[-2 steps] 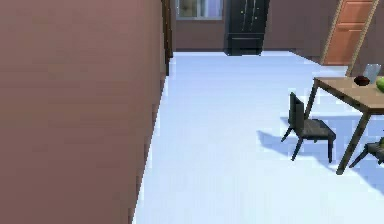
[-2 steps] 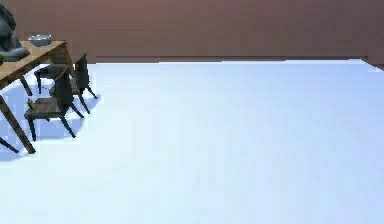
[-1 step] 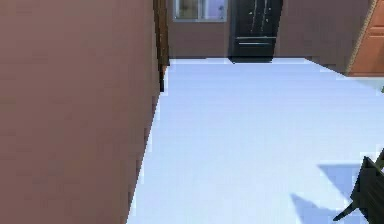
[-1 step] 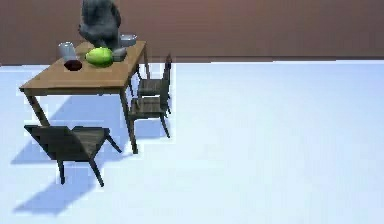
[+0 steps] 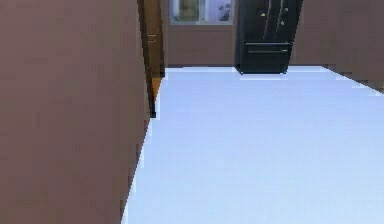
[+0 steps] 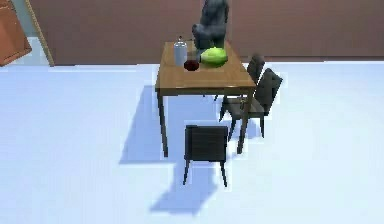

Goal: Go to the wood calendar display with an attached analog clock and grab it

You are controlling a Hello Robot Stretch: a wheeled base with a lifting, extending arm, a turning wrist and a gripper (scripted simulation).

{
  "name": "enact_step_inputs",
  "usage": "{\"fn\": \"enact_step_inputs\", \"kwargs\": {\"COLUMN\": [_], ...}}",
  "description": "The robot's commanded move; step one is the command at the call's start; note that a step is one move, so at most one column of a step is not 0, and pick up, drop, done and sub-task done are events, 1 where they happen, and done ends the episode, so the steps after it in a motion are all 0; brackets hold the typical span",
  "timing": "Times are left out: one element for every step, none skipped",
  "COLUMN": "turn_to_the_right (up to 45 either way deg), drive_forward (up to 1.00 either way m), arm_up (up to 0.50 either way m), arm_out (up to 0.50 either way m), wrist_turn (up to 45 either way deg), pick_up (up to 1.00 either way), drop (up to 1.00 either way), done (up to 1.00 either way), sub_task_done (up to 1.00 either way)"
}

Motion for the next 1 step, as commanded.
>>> {"fn": "enact_step_inputs", "kwargs": {"turn_to_the_right": [0.0], "drive_forward": [1.0], "arm_up": [0.0], "arm_out": [0.0], "wrist_turn": [0.0], "pick_up": [0.0], "drop": [0.0], "done": [0.0], "sub_task_done": [0.0]}}
